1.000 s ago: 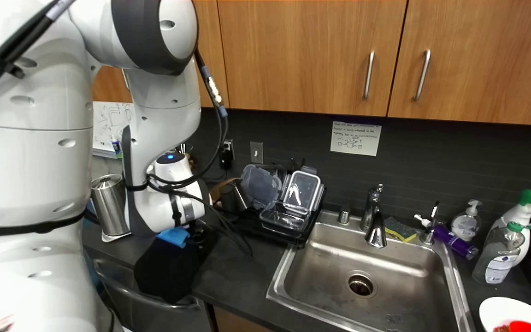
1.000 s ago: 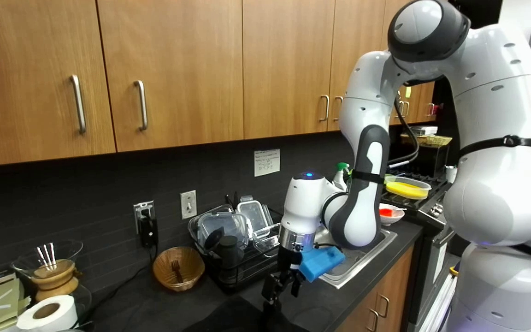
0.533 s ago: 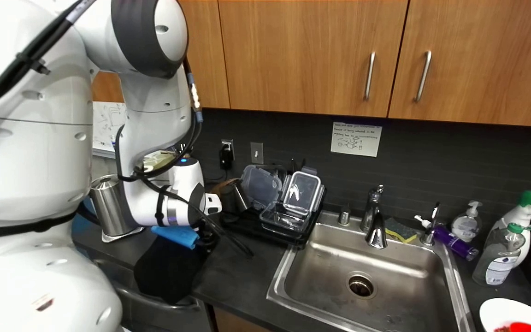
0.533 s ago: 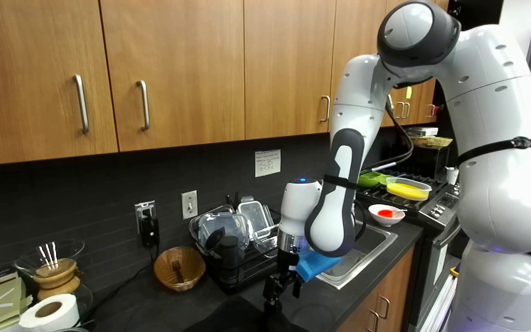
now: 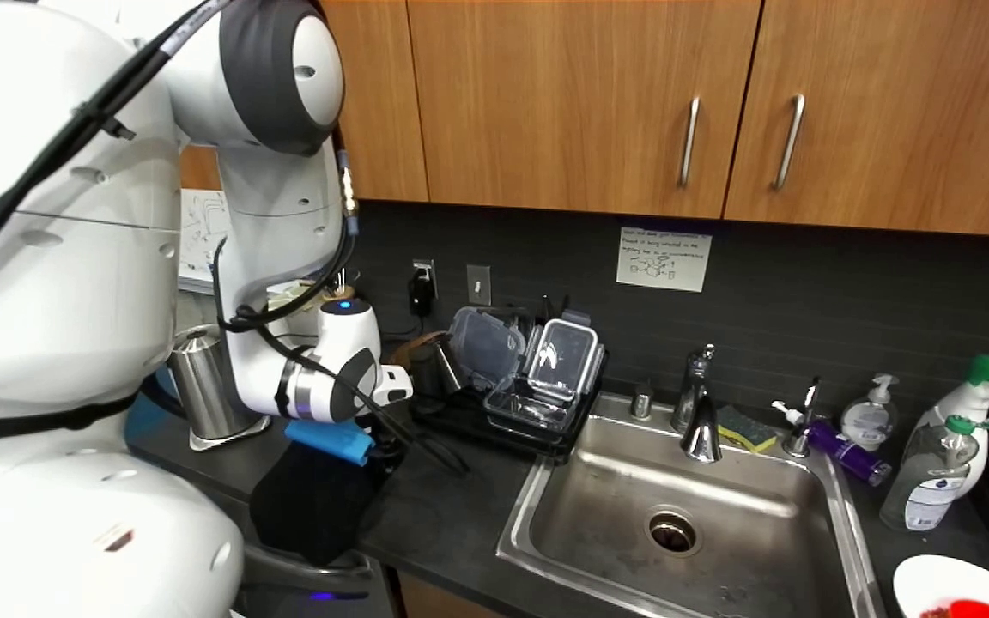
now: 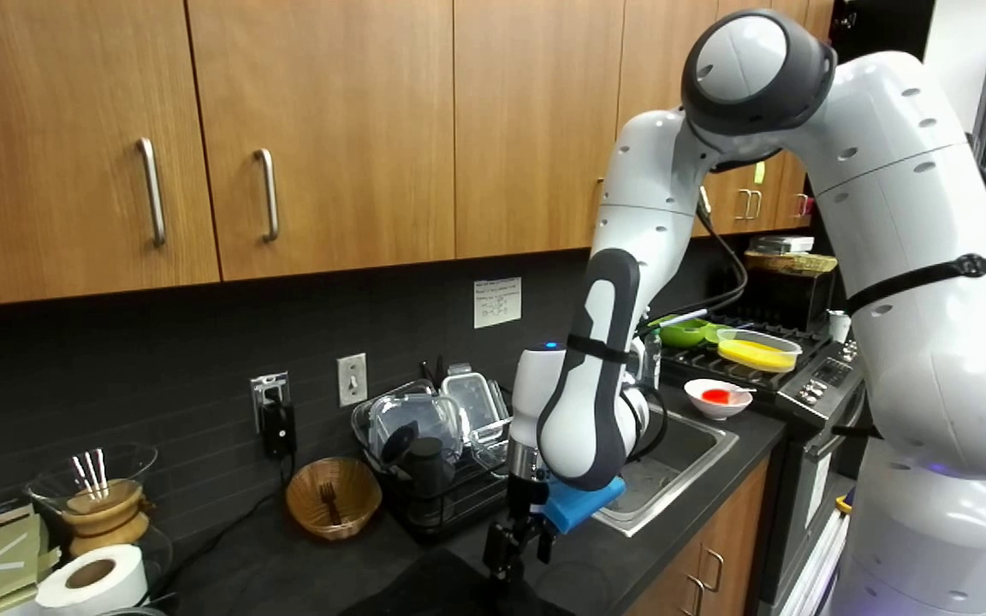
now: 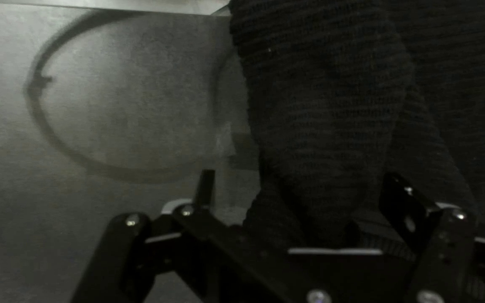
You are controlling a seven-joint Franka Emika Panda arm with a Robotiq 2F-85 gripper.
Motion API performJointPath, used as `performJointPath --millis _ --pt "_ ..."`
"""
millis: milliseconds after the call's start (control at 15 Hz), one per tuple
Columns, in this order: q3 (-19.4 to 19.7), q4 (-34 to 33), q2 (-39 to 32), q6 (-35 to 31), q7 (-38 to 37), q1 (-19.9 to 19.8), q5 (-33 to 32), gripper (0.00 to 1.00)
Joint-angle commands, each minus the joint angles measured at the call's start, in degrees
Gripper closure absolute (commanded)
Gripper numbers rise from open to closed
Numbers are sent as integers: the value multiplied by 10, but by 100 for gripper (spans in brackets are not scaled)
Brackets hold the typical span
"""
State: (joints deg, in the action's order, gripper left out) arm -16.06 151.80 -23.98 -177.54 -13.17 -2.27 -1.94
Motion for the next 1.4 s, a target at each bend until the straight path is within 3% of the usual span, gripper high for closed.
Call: performJointPath --millis 0,67,133,200,333,800,933,1333 --pt "26 -15 -21 -5 37 29 22 0" --pt "31 -18 -26 -7 39 34 22 0" --pt "34 -20 -31 -10 43 36 21 25" --pt "37 -22 -34 -11 45 39 21 26" --pt "41 -27 -43 -17 50 44 20 39" --pt "78 -27 -36 -11 39 95 21 94" --pt "109 -18 -18 -4 23 145 20 100" --pt "267 -29 16 46 -38 381 -13 99"
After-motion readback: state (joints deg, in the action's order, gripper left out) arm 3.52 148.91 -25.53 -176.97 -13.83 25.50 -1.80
